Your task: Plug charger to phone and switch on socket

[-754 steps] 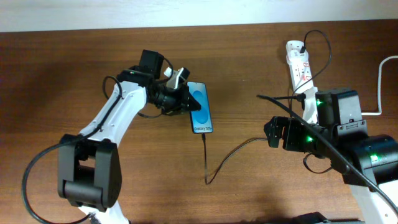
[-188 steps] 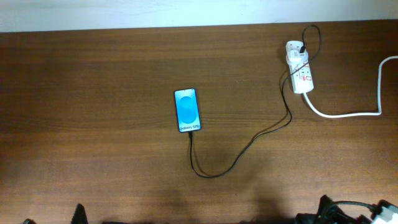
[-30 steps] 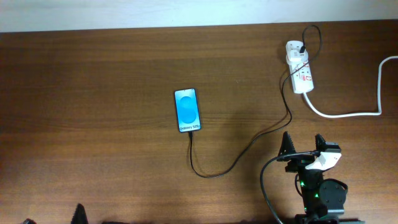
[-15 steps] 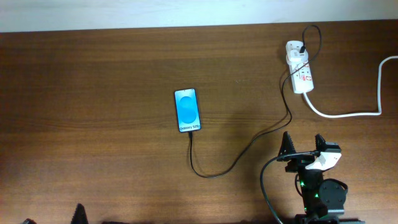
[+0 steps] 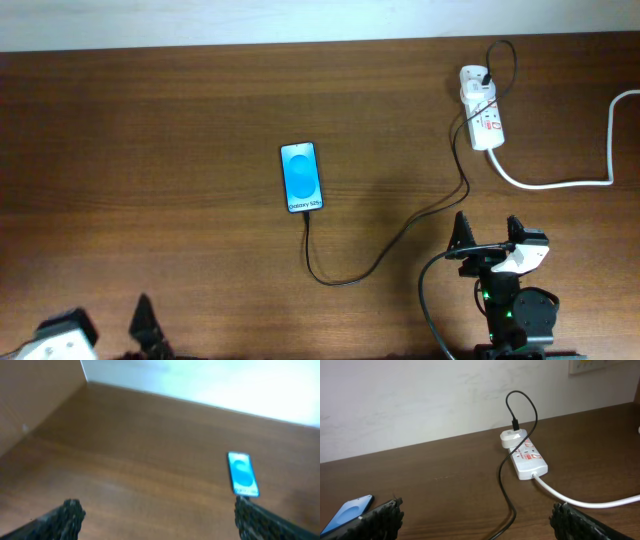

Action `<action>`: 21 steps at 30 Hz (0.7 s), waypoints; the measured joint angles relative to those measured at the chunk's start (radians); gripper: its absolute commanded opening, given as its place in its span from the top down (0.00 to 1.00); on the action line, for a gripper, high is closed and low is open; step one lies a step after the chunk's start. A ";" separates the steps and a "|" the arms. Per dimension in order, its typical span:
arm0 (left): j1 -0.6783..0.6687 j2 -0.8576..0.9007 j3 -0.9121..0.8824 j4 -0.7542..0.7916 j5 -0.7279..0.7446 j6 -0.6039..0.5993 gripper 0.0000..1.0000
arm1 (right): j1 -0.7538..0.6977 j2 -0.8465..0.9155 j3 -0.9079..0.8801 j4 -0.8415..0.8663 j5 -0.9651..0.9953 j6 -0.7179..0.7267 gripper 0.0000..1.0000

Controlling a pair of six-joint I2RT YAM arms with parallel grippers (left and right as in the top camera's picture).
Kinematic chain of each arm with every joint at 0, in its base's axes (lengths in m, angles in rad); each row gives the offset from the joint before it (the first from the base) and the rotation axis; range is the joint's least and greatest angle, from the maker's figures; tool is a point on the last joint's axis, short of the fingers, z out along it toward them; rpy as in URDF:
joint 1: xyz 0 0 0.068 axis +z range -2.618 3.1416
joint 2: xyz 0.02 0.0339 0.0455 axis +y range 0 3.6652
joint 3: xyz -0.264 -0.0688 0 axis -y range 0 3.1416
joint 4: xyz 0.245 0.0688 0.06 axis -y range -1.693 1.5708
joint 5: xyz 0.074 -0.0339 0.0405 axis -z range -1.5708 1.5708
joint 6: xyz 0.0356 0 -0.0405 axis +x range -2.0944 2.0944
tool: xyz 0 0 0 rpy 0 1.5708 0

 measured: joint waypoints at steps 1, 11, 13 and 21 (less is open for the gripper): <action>0.005 -0.013 -0.035 0.016 0.005 0.000 0.01 | 0.000 0.000 0.000 0.000 0.000 0.000 0.02; 0.030 -0.261 -0.564 0.369 0.089 0.000 0.01 | 0.000 0.000 0.000 0.000 0.004 0.001 0.02; 0.030 -0.297 -0.653 0.452 0.105 0.000 0.01 | 0.000 0.000 0.000 0.000 0.004 0.000 0.02; 0.030 -0.301 -0.856 0.767 0.124 0.000 0.01 | 0.000 0.000 0.000 0.000 0.004 0.001 0.02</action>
